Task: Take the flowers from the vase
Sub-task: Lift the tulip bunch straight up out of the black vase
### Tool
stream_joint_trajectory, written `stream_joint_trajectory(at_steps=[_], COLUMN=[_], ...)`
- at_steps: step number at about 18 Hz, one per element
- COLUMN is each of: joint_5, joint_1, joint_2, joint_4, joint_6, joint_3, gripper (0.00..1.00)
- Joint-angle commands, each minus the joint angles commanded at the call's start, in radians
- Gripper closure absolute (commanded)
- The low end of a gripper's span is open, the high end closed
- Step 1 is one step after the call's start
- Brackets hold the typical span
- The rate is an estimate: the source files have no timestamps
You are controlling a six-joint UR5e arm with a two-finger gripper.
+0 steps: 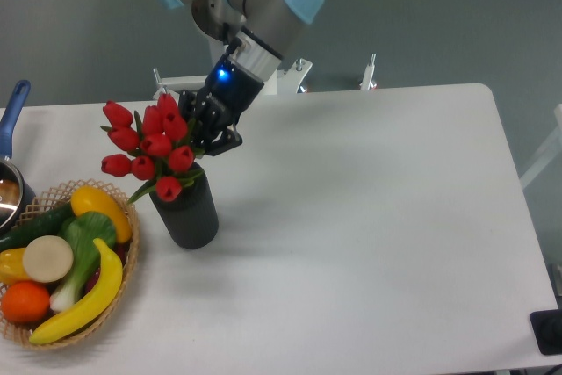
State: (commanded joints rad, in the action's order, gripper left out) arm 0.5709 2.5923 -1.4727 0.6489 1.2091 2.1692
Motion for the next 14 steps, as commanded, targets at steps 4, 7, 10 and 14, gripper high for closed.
stream_joint_trajectory(at_steps=[4, 7, 10, 14], joint_5=[-0.058, -0.132, -0.175, -0.192], joint_1=[0.044, 0.083, 0.101, 0.112], joint_2=[0.003, 0.002, 0.006, 0.017], joint_4=[0.006, 0.009, 0.009, 0.011], joint_6=[-0.155, -0.275, -0.316, -0.338], joint_3=[-0.08, -0.13, -0.134, -0.134], gripper=[1.0, 1.0, 1.0, 1.0])
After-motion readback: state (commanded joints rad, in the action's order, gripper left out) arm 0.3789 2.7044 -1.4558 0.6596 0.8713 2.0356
